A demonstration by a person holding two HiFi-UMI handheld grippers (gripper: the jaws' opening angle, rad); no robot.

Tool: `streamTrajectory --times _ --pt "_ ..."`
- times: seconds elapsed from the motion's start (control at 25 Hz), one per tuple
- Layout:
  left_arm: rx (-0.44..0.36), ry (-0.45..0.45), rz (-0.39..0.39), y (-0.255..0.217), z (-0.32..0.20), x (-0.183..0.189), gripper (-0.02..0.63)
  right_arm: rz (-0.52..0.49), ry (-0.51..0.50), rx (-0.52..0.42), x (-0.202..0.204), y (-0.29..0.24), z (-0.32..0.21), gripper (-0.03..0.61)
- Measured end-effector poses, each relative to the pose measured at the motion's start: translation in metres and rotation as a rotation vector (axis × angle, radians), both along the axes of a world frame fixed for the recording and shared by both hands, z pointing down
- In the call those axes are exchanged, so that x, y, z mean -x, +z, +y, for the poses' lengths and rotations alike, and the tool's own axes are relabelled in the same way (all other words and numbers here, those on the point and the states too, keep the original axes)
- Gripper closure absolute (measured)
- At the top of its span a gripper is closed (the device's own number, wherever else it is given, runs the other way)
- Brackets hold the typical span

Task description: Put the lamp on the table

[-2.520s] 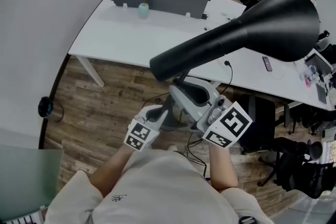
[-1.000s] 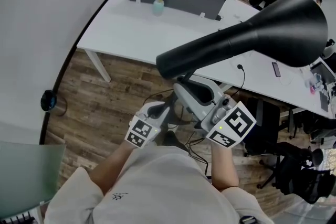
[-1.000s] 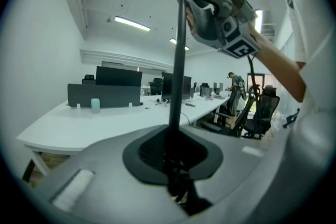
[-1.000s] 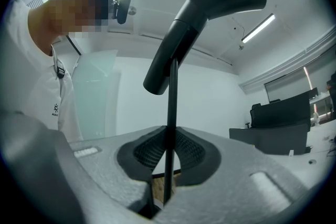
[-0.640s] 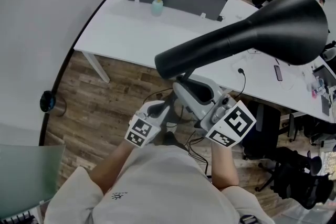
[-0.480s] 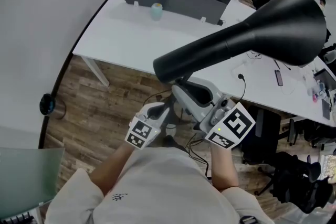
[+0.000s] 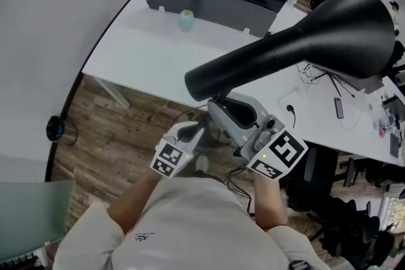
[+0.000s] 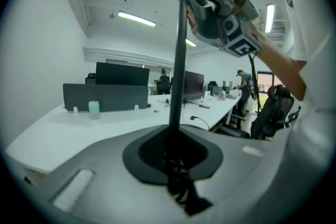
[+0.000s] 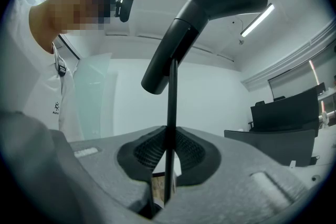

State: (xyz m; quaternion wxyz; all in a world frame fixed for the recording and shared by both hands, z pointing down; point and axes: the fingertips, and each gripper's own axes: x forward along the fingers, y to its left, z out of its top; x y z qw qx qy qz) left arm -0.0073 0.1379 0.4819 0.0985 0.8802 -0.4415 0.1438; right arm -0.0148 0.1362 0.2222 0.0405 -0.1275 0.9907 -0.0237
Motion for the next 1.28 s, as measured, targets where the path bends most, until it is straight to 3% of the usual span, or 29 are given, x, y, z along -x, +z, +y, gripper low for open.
streamTrajectory --times 0.76,1.28 --pt "0.022 -0.062 -0.014 0.012 -0.105 -0.042 0.583 -0.003 -0.076 0.016 -0.042 0.012 -0.108 0.534" --pt "0.047 -0.066 -0.03 0.017 -0.129 -0.051 0.583 -0.013 -0.073 0.038 -0.056 0.017 -0.138 0.534"
